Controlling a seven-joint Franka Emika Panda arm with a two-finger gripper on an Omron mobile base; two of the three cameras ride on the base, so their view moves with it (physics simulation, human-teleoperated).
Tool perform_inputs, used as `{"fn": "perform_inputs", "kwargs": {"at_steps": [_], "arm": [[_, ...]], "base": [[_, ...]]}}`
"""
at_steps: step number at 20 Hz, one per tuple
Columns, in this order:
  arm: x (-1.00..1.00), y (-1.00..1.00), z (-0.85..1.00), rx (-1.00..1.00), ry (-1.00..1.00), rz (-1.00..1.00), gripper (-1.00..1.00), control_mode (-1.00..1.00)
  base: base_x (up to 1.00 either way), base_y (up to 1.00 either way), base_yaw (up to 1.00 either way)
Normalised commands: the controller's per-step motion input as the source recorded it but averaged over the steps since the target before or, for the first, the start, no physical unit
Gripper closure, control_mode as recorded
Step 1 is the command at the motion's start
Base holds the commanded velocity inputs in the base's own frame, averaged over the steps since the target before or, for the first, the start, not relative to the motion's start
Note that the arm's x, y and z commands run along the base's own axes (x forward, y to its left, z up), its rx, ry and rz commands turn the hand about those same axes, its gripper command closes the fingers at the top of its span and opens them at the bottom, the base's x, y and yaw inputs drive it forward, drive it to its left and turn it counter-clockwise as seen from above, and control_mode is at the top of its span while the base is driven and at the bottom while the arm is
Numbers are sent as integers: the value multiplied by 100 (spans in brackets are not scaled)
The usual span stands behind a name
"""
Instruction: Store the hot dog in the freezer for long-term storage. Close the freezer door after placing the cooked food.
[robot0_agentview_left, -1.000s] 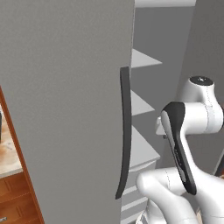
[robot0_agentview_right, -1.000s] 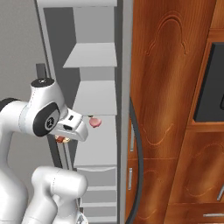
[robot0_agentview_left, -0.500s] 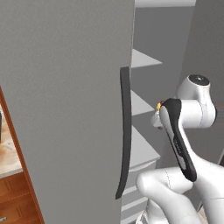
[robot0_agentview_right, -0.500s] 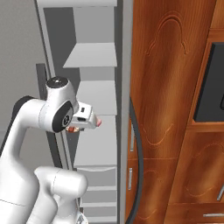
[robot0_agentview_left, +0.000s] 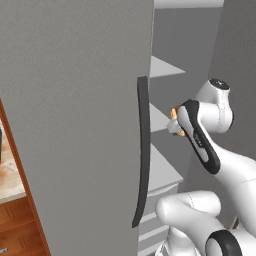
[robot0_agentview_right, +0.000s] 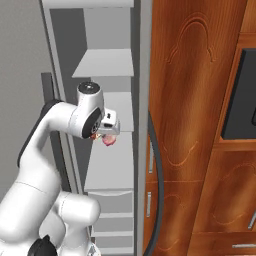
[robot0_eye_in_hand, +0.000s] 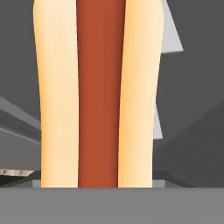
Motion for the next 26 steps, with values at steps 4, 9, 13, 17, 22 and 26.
{"fn": "perform_inputs", "kwargs": {"at_steps": [4,9,13,17,22,26], "arm": [[56,0,-4,0,0,4,100,-100],[46,0,-11,0,-1,5,100,-100],[41,0,-27,0,0,3,100,-100],[53,0,-31,0,0,5,100,-100],[53,0,-22,0,0,4,100,-100],[46,0,-39,0,0,0,100,-100]], "base": [[0,0,0],[0,0,0],[0,0,0],[0,0,0],[0,0,0],[0,0,0]]}}
